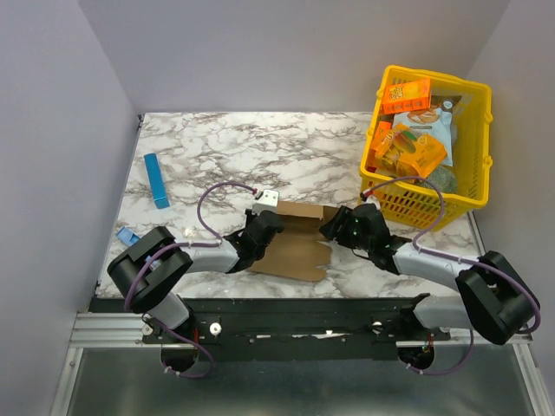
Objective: Fold the paper box
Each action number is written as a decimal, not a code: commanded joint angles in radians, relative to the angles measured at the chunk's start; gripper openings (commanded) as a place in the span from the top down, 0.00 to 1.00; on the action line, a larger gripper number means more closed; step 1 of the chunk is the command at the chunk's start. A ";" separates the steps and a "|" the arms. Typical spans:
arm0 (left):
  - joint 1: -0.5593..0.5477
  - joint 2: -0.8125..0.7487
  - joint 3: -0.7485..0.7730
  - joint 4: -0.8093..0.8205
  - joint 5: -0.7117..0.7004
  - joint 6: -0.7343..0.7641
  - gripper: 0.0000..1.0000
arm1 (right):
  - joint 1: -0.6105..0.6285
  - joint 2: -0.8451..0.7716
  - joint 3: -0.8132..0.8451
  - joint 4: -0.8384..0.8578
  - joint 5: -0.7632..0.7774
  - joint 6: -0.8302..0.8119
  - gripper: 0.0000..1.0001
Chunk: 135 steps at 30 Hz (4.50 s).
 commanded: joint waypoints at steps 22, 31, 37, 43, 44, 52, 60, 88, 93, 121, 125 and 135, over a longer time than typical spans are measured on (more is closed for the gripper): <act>0.004 -0.006 -0.018 -0.028 0.044 -0.004 1.00 | 0.009 0.190 0.002 0.065 -0.047 0.100 0.38; 0.004 0.002 -0.014 -0.032 0.044 -0.001 1.00 | 0.041 0.094 0.024 0.044 0.023 0.061 0.50; 0.004 0.005 -0.009 -0.035 0.041 0.002 1.00 | 0.064 0.055 0.035 0.041 0.046 0.063 0.51; 0.003 0.005 -0.007 -0.036 0.044 0.004 1.00 | 0.077 0.046 0.041 0.042 0.057 0.058 0.51; 0.004 0.006 -0.007 -0.036 0.044 0.005 1.00 | 0.077 0.054 0.044 0.050 0.055 0.057 0.51; 0.004 0.008 -0.006 -0.036 0.049 0.005 1.00 | 0.141 0.129 0.088 0.085 0.066 0.063 0.63; 0.003 0.014 0.000 -0.038 0.058 0.004 1.00 | 0.211 0.216 0.191 0.006 0.135 0.042 0.74; 0.043 -0.059 -0.040 -0.012 0.161 0.004 1.00 | 0.241 -0.494 0.215 -0.675 0.241 -0.133 0.13; 0.049 -0.076 -0.058 0.016 0.208 -0.005 1.00 | 0.078 -0.451 0.226 -0.702 0.175 -0.204 0.01; 0.070 -0.106 -0.070 0.010 0.218 -0.033 1.00 | 0.034 -0.104 0.222 -0.488 -0.027 -0.387 0.75; 0.070 -0.104 -0.067 0.004 0.215 -0.036 1.00 | 0.040 -0.080 0.228 -0.455 -0.049 -0.321 0.81; 0.060 -0.095 -0.058 0.002 0.222 -0.041 1.00 | 0.142 0.001 0.346 -0.470 -0.014 -0.262 0.84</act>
